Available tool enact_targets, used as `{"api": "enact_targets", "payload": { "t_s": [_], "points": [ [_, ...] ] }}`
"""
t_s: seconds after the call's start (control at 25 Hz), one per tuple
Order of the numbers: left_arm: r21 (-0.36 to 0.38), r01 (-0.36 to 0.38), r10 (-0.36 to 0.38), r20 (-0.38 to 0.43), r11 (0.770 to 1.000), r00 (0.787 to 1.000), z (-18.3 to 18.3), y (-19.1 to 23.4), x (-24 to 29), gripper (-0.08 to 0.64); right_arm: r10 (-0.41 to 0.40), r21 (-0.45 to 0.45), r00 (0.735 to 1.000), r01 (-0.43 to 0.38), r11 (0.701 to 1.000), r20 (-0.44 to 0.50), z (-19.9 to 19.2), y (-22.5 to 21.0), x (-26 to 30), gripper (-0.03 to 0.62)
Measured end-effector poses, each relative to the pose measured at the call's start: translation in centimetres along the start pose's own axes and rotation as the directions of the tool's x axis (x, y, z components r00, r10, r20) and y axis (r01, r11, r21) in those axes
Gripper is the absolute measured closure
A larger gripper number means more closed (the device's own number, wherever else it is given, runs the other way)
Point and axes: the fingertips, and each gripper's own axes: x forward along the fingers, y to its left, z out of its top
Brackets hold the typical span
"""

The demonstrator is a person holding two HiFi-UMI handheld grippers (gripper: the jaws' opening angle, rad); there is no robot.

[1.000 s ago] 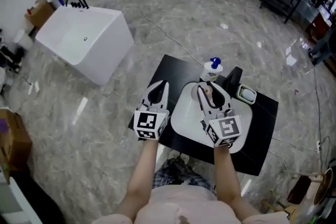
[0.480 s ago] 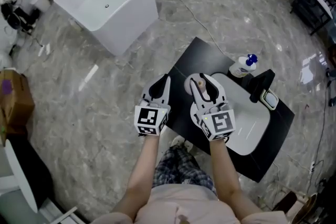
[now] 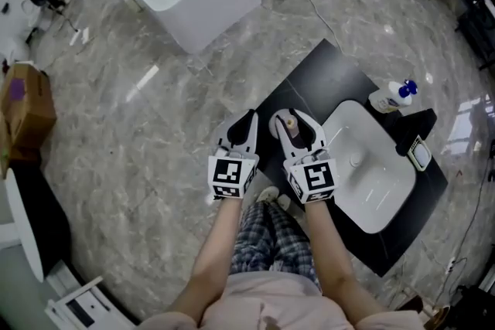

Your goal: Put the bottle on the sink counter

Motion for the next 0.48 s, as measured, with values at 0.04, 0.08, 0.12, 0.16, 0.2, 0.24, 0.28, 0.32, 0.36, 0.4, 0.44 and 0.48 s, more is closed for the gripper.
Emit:
{"api": "enact_targets", "payload": {
  "t_s": [0.04, 0.08, 0.12, 0.16, 0.2, 0.24, 0.28, 0.32, 0.36, 0.4, 0.44, 0.48],
  "points": [
    [-0.002, -0.005, 0.005, -0.003, 1.000, 1.000, -0.6, 0.1, -0.1, 0.531, 0.008, -0.004, 1.000, -0.009, 1.000, -0.008, -0.6, 0.4, 0.3, 0.448],
    [-0.003, -0.008, 0.008, -0.007, 1.000, 1.000, -1.2, 0.2, -0.3, 0.531, 0.016, -0.007, 1.000, -0.016, 1.000, -0.017, -1.2, 0.7, 0.5, 0.448],
    [-0.005, -0.012, 0.012, -0.010, 1.000, 1.000, -1.8, 0.2, -0.4, 0.531, 0.023, -0.011, 0.999, -0.023, 1.000, -0.027, -1.8, 1.0, 0.8, 0.448],
    [-0.007, -0.018, 0.017, -0.012, 1.000, 1.000, -2.2, 0.2, -0.5, 0.531, 0.030, -0.015, 0.999, -0.031, 0.999, -0.037, -2.5, 1.3, 1.0, 0.448],
    [-0.006, -0.024, 0.024, -0.014, 1.000, 1.000, -2.7, 0.3, -0.6, 0.531, 0.037, -0.020, 0.998, -0.038, 0.999, -0.046, -3.1, 1.6, 1.3, 0.448],
    [-0.004, -0.031, 0.031, -0.017, 1.000, 0.999, -3.2, 0.4, -0.7, 0.531, 0.043, -0.024, 0.998, -0.045, 0.999, -0.054, -3.6, 1.9, 1.5, 0.449],
    [0.000, -0.039, 0.039, -0.020, 0.999, 0.999, -3.7, 0.5, -0.8, 0.531, 0.048, -0.026, 0.997, -0.049, 0.998, -0.060, -4.0, 2.1, 1.7, 0.448],
    [0.001, -0.045, 0.045, -0.023, 0.999, 0.999, -4.2, 0.7, -0.8, 0.531, 0.051, -0.026, 0.997, -0.053, 0.998, -0.064, -4.4, 2.4, 1.9, 0.448],
    [0.000, -0.051, 0.051, -0.026, 0.999, 0.998, -4.7, 0.9, -0.9, 0.531, 0.054, -0.027, 0.996, -0.056, 0.998, -0.067, -4.8, 2.6, 2.2, 0.448],
    [-0.005, -0.054, 0.054, -0.028, 0.999, 0.998, -5.1, 1.1, -0.9, 0.531, 0.058, -0.028, 0.996, -0.060, 0.998, -0.071, -5.2, 2.8, 2.4, 0.448],
    [-0.009, -0.057, 0.057, -0.030, 0.998, 0.998, -5.5, 1.2, -1.0, 0.531, 0.063, -0.030, 0.995, -0.065, 0.997, -0.077, -5.6, 3.0, 2.7, 0.448],
    [-0.014, -0.059, 0.059, -0.032, 0.998, 0.998, -5.8, 1.3, -1.1, 0.531, 0.068, -0.034, 0.994, -0.071, 0.997, -0.083, -6.0, 3.2, 2.8, 0.448]
  ]
}}
